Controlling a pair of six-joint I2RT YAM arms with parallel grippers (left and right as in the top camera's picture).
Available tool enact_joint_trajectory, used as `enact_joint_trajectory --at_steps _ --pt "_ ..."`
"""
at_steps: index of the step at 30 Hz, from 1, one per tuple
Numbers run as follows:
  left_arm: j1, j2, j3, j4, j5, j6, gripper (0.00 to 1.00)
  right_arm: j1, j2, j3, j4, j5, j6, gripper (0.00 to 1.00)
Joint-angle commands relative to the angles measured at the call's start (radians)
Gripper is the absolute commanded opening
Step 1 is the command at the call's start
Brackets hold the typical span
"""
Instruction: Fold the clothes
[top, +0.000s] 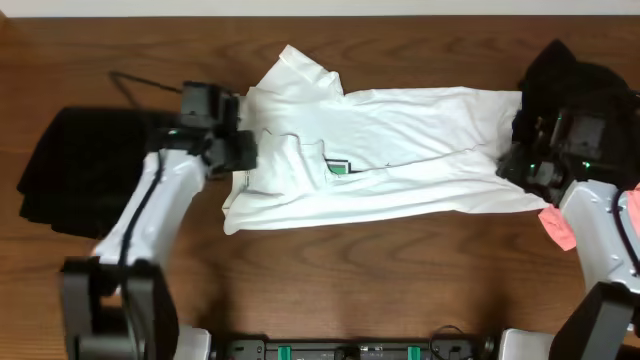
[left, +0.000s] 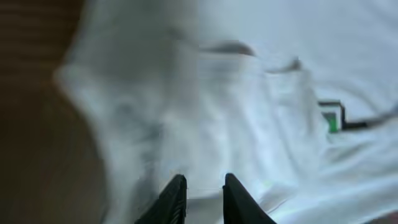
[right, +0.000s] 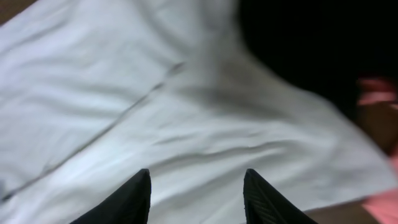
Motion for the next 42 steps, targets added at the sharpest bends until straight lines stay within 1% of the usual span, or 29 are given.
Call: enact_joint_trajectory --at_steps 1,5,9,11,16,18,21,23,25,28,31,33,39,42 --pt "-0.044 0.091 -0.011 0.039 0.084 0.143 0.21 0.049 -0.007 0.012 -0.021 -0.122 -0.081 0.47" --pt "-0.071 0.178 -0.011 0.092 0.082 0.178 0.21 0.085 -0.007 0.012 -0.054 -0.124 -0.083 0.46" --pt "-0.07 0.229 -0.011 0.143 0.035 0.182 0.21 0.104 -0.007 0.012 -0.08 -0.124 -0.083 0.45" --pt "-0.066 0.252 -0.011 0.17 -0.023 0.182 0.21 0.104 -0.007 0.012 -0.093 -0.124 -0.083 0.45" --pt "-0.055 0.317 -0.011 0.249 -0.235 0.171 0.21 0.105 -0.007 0.012 -0.15 -0.124 -0.093 0.44" --pt "-0.038 0.342 -0.011 0.298 -0.25 0.167 0.22 0.108 -0.007 0.012 -0.184 -0.119 -0.117 0.43" --pt "-0.006 0.361 -0.011 0.344 -0.25 0.112 0.22 0.121 -0.006 0.01 -0.206 -0.076 -0.13 0.43" --pt "0.016 0.363 -0.011 0.352 -0.245 0.071 0.21 0.128 -0.002 0.007 -0.196 -0.033 -0.131 0.39" --pt "0.029 0.363 -0.011 0.353 -0.219 0.069 0.21 0.134 0.008 0.003 -0.162 -0.031 -0.131 0.32" --pt "0.032 0.363 -0.011 0.348 -0.212 0.069 0.21 0.146 0.04 -0.01 -0.085 -0.035 -0.121 0.15" --pt "0.026 0.363 -0.011 0.344 -0.212 0.069 0.21 0.164 0.094 -0.023 -0.026 -0.076 -0.089 0.05" --pt "0.025 0.363 -0.011 0.344 -0.212 0.068 0.21 0.183 0.143 -0.026 0.004 -0.092 -0.089 0.01" --pt "0.025 0.363 -0.011 0.344 -0.213 0.064 0.21 0.213 0.29 -0.026 0.08 -0.06 -0.069 0.01" --pt "0.032 0.363 -0.011 0.348 -0.23 0.022 0.21 0.212 0.344 -0.026 0.038 0.004 -0.037 0.01"
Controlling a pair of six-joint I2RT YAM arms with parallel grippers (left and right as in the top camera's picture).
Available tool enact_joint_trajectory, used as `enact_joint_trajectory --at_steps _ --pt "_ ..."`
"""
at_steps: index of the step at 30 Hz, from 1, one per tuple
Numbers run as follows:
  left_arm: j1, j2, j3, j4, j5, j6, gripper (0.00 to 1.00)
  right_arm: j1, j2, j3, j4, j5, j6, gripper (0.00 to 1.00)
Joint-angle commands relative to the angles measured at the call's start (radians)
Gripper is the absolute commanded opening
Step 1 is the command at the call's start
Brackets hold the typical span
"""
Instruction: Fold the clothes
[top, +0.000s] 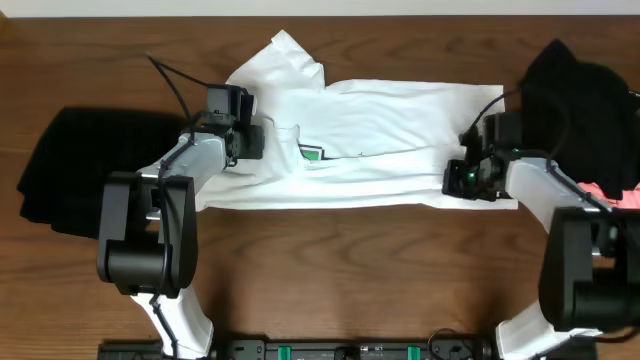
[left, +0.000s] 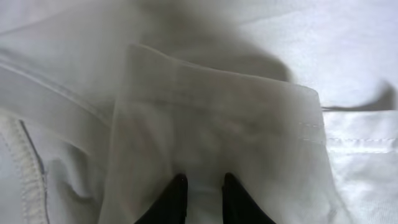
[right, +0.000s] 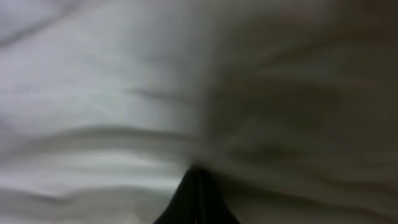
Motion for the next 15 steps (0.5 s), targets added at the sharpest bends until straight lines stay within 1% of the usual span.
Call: enact_joint_trajectory --at_steps 1,7,10,12,15 --pt "0.019 0.055 -0.017 -0.023 -0.061 -0.067 0.21 0.008 0.071 -0.017 -0.056 0.09 0.039 0.01" --pt "0.063 0.054 -0.017 -0.045 -0.063 -0.08 0.2 0.008 0.083 -0.064 -0.168 0.257 0.062 0.02" --pt "0.069 0.042 -0.016 -0.079 -0.063 -0.08 0.21 0.009 0.08 -0.07 -0.184 0.286 0.061 0.02" --pt "0.069 0.02 -0.016 -0.105 -0.063 -0.08 0.25 0.009 0.071 -0.07 -0.182 0.292 0.061 0.02" --pt "0.068 -0.042 -0.016 -0.169 -0.063 -0.085 0.28 0.009 0.041 -0.07 -0.195 0.292 0.061 0.01"
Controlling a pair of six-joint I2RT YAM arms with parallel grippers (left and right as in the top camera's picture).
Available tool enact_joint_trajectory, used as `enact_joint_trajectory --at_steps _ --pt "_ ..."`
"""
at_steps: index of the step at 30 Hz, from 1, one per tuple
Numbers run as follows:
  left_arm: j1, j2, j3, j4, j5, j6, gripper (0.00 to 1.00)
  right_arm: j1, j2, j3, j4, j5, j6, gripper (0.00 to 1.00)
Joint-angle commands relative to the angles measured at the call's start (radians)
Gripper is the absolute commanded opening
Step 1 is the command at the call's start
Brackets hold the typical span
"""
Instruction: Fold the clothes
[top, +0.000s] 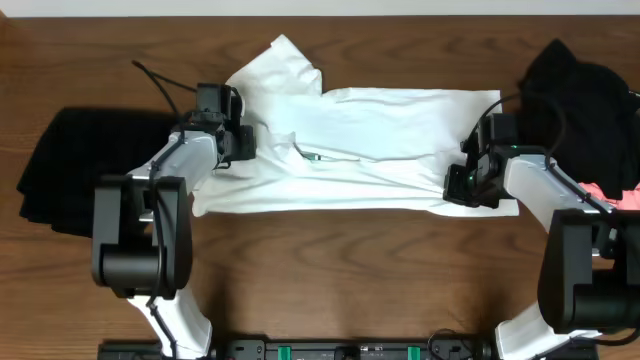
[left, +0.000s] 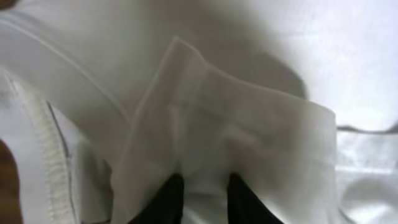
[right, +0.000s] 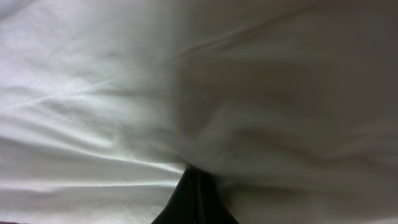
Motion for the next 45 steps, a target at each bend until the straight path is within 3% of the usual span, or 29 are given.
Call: enact_joint_trajectory --at_steps 1,7,10,12,14,17,21,24,30,38,45 --pt "0.028 -0.049 -0.028 -0.092 -0.072 -0.029 0.29 -0.006 0.034 -0.082 -0.064 0.206 0.016 0.02" --pt "0.027 -0.157 -0.028 -0.203 -0.071 -0.036 0.36 -0.006 -0.064 -0.083 -0.061 0.203 0.016 0.04" --pt "0.027 -0.215 -0.028 -0.232 -0.063 -0.036 0.42 -0.006 -0.148 -0.082 -0.001 0.149 0.015 0.2" --pt "0.027 -0.267 -0.028 -0.234 -0.018 -0.036 0.53 -0.007 -0.22 -0.082 0.046 0.08 0.015 0.31" --pt "0.027 -0.319 -0.026 -0.216 0.058 -0.036 0.6 -0.007 -0.283 -0.082 0.088 0.024 0.016 0.35" --pt "0.02 -0.376 -0.026 -0.148 0.195 -0.054 0.6 -0.007 -0.357 -0.08 0.137 -0.055 0.016 0.38" --pt "-0.017 -0.38 -0.019 -0.058 0.278 -0.185 0.6 -0.006 -0.377 -0.069 0.147 -0.121 0.016 0.43" --pt "-0.056 -0.365 0.011 -0.014 0.285 -0.213 0.6 -0.006 -0.377 -0.068 0.141 -0.124 -0.009 0.47" --pt "-0.074 -0.288 0.232 -0.111 0.254 -0.238 0.59 -0.006 -0.377 -0.063 0.08 -0.152 -0.014 0.49" --pt "-0.073 0.023 0.626 -0.263 0.223 -0.254 0.59 -0.006 -0.377 -0.063 0.037 -0.162 -0.022 0.56" --pt "-0.031 0.256 0.707 -0.197 0.221 -0.332 0.61 -0.006 -0.377 -0.063 -0.007 -0.161 -0.021 0.61"
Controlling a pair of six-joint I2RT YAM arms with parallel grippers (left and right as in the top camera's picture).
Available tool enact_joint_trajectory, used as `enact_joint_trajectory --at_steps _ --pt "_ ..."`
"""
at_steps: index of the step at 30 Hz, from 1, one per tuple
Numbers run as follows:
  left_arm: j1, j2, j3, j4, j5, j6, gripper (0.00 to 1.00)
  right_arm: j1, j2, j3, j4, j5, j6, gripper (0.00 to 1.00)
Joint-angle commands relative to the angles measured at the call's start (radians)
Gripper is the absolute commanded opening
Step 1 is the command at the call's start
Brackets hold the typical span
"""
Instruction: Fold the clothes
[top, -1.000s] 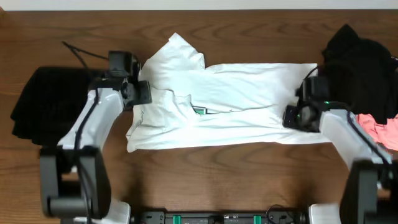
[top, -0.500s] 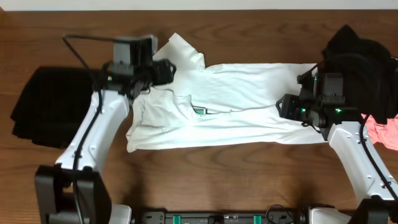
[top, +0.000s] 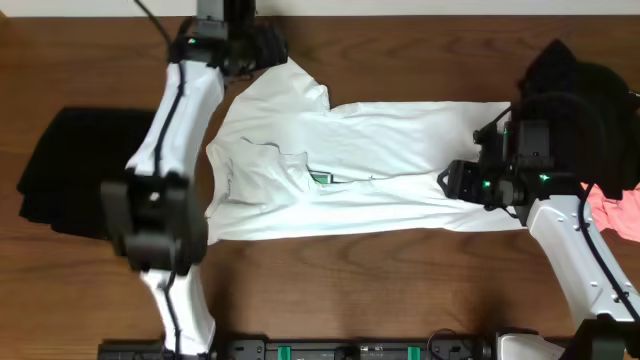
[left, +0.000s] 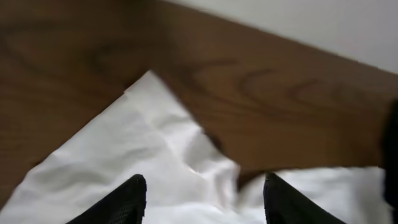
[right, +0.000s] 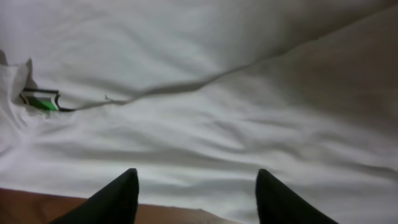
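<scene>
A white T-shirt (top: 370, 165) lies spread across the middle of the wooden table, folded lengthwise, with a green label (top: 320, 178) showing near its collar. My left gripper (top: 262, 45) is open, raised over the shirt's far left corner (left: 149, 81) by the back edge. My right gripper (top: 448, 180) is open above the shirt's right part (right: 205, 143), with nothing between its fingers.
A black garment (top: 70, 170) lies at the left of the table (top: 400, 290). Another black garment (top: 580, 90) is piled at the far right, with a pink cloth (top: 615, 205) below it. A pale wall (left: 298, 25) runs behind the table's back edge.
Both grippers were shut on the shirt and are now open. The left one has moved up to the back corner; the right has lifted slightly off the cloth. The shirt lies flatter.
Both grippers hovered over the shirt's left and right ends, the right one open. Then each was down and shut on cloth at its end, and the shirt stretched straighter. Now both have let go, with the left at the far corner.
</scene>
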Motion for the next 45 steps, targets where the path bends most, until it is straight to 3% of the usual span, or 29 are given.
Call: enact_joint_trajectory --at_steps 1,10,23,45 --pt "0.04 0.095 0.015 0.031 -0.009 -0.048 0.61 -0.003 0.0 0.015 -0.02 -0.012 -0.014 0.61" --pt "0.051 0.234 0.015 0.201 0.047 -0.026 0.66 -0.003 0.0 0.015 -0.045 -0.011 -0.014 0.7" --pt "0.038 0.282 0.015 0.328 0.047 -0.067 0.66 -0.003 0.0 0.015 -0.05 -0.011 -0.014 0.68" --pt "-0.001 0.328 0.015 0.345 0.02 -0.096 0.66 -0.003 0.0 0.015 -0.068 -0.009 -0.014 0.63"
